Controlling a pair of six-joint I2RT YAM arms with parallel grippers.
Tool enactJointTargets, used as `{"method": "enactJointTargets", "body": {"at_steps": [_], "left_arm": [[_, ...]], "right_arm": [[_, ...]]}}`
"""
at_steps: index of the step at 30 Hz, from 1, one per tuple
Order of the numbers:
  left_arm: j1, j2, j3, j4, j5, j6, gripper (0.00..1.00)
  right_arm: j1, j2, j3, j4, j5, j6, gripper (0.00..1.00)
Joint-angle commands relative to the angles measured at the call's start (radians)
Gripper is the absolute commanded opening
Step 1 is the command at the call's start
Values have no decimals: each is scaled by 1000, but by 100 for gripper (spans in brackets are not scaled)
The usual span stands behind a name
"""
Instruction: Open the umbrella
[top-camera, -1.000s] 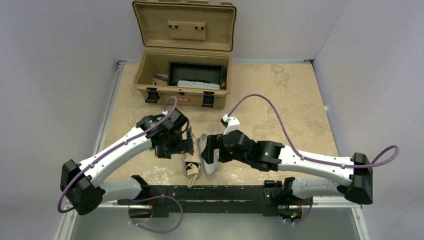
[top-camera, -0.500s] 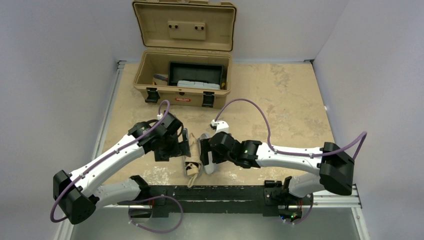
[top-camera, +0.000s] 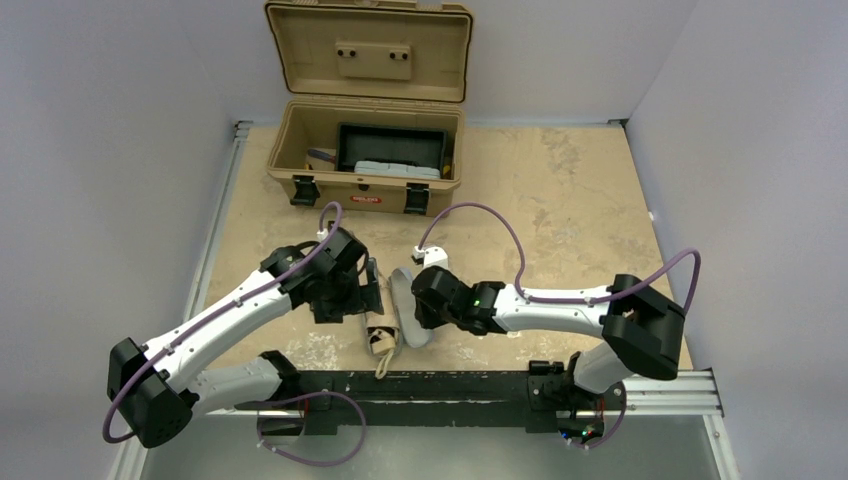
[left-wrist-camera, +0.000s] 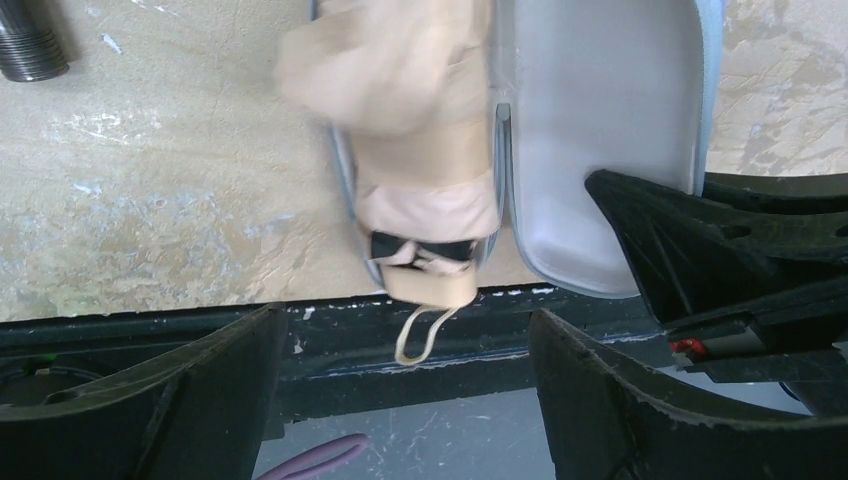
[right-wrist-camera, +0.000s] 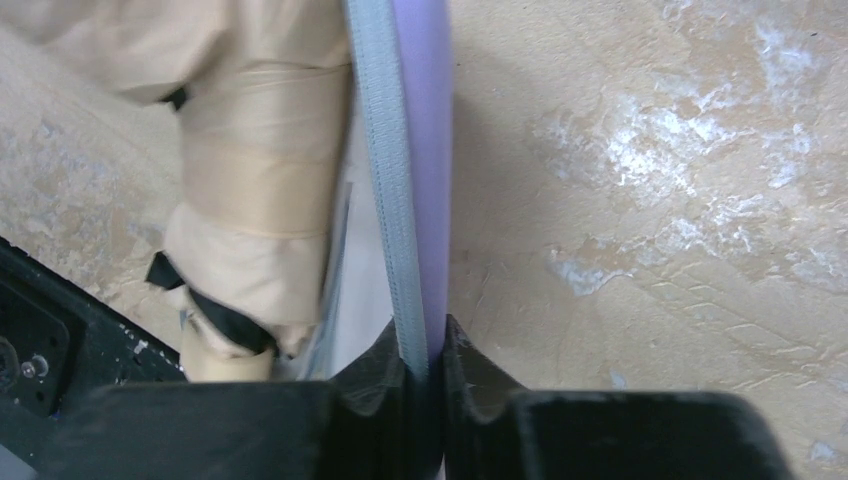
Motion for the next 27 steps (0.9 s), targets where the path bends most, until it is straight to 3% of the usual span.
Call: {"method": "enactJointTargets", "body": {"at_steps": [1, 14, 27], "left_arm": [[1, 19, -10, 57, 7, -12, 86], [2, 105, 0, 85, -5, -4, 83], [4, 187, 0, 123, -11, 4, 81]], "right_arm": [[-10, -32, 18, 21, -8, -17, 0], [-12, -210, 126, -144, -2, 10, 0], [-12, -265, 125, -197, 20, 8, 0]]}}
